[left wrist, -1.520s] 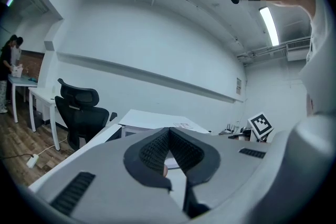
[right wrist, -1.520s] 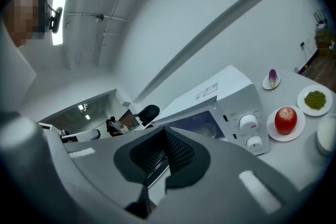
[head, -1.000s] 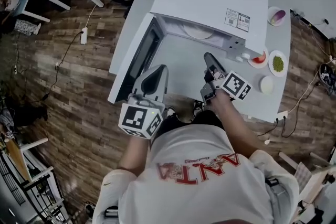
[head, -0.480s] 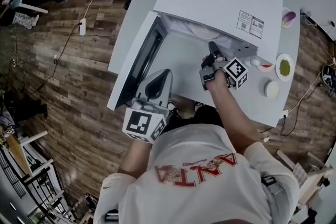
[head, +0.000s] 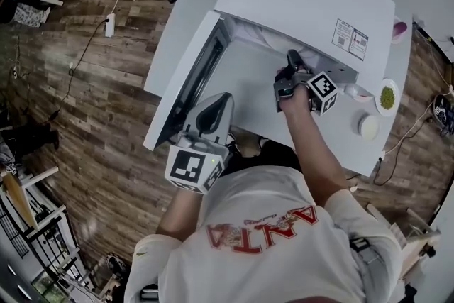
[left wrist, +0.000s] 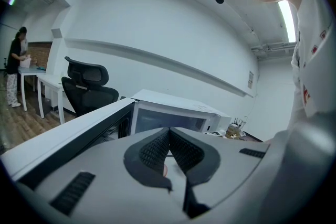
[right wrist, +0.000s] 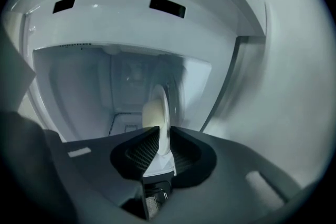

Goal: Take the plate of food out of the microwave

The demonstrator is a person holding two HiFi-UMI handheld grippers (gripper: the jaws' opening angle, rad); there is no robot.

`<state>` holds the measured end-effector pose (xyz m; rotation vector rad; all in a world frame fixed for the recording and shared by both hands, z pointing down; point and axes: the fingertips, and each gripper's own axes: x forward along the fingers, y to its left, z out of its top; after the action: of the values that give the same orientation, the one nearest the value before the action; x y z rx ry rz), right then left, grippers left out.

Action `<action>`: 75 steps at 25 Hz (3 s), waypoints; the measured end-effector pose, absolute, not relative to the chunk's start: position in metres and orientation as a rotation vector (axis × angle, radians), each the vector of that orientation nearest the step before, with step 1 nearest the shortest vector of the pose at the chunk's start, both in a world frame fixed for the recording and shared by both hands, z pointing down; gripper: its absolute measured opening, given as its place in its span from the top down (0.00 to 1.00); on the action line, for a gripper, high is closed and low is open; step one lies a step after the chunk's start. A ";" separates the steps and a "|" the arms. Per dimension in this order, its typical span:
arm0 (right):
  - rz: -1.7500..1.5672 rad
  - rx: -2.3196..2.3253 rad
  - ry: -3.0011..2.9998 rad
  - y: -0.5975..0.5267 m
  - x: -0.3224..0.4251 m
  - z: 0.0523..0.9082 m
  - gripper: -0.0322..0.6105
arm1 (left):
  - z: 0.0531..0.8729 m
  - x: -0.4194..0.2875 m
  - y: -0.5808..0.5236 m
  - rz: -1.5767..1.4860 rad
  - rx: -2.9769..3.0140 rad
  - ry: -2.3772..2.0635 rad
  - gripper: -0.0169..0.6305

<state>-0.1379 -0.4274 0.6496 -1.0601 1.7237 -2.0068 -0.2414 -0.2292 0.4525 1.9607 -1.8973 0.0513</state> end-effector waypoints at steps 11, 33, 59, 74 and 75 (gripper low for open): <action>-2.033 -1.084 1.733 -0.422 -0.139 0.655 0.93 | 0.454 -0.231 -0.225 0.068 2.008 -1.855 0.96; -1.979 -0.987 1.781 -0.427 -0.136 0.650 0.92 | 0.454 -0.220 -0.218 0.063 2.025 -1.831 0.96; -1.908 -0.872 1.809 -0.350 -0.102 0.608 0.92 | 0.432 -0.210 -0.191 0.054 2.154 -1.755 0.96; -1.852 -0.860 1.802 -0.306 -0.063 0.596 0.92 | 0.424 -0.185 -0.171 0.060 2.254 -1.685 0.96; -1.849 -0.856 1.798 -0.304 -0.062 0.595 0.92 | 0.423 -0.184 -0.171 0.063 2.258 -1.683 0.96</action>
<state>-0.0616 -0.3043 0.5952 -0.8558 1.7981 -1.8495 -0.1839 -0.1709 0.4231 2.2577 -1.6832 0.0628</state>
